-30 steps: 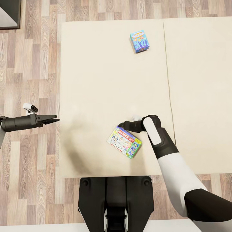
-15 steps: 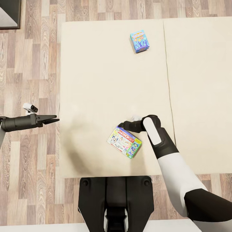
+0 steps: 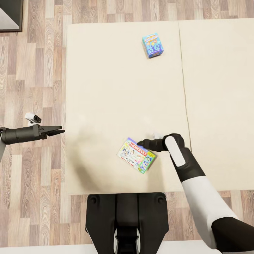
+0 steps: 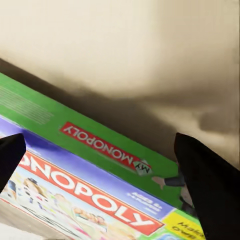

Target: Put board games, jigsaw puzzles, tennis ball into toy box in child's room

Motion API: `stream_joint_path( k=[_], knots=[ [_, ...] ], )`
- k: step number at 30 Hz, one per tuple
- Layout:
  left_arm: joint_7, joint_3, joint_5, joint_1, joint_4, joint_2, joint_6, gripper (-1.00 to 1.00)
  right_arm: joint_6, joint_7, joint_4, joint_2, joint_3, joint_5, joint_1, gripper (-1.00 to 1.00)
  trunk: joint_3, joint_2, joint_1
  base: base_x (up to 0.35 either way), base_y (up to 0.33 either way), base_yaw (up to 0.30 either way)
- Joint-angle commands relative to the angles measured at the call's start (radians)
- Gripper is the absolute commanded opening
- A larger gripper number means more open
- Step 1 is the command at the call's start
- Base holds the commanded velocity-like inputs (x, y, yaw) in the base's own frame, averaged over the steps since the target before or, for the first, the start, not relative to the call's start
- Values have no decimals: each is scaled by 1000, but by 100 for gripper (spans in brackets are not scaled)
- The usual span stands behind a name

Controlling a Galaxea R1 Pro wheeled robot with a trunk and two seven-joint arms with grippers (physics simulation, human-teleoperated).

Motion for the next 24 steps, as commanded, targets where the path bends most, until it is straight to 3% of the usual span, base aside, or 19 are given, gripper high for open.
stream_joint_path(
  k=[1,8,17,24],
  knots=[
    [-4,0,0,0,0,0,11,100,6,-12,-19,-8,1,10,16,100,-1,-1,1,0,0,0],
    [-4,-1,0,0,0,0,12,100,6,-10,-74,-20,6,10,62,100,-1,-1,1,0,0,0],
    [-4,-2,-1,0,0,0,11,100,6,-10,-153,-15,83,-1,114,100,-1,-1,1,0,0,0],
    [-4,-2,-2,0,0,0,10,100,6,-10,-163,-8,99,-13,125,100,-1,-1,1,0,0,0]
  ],
)
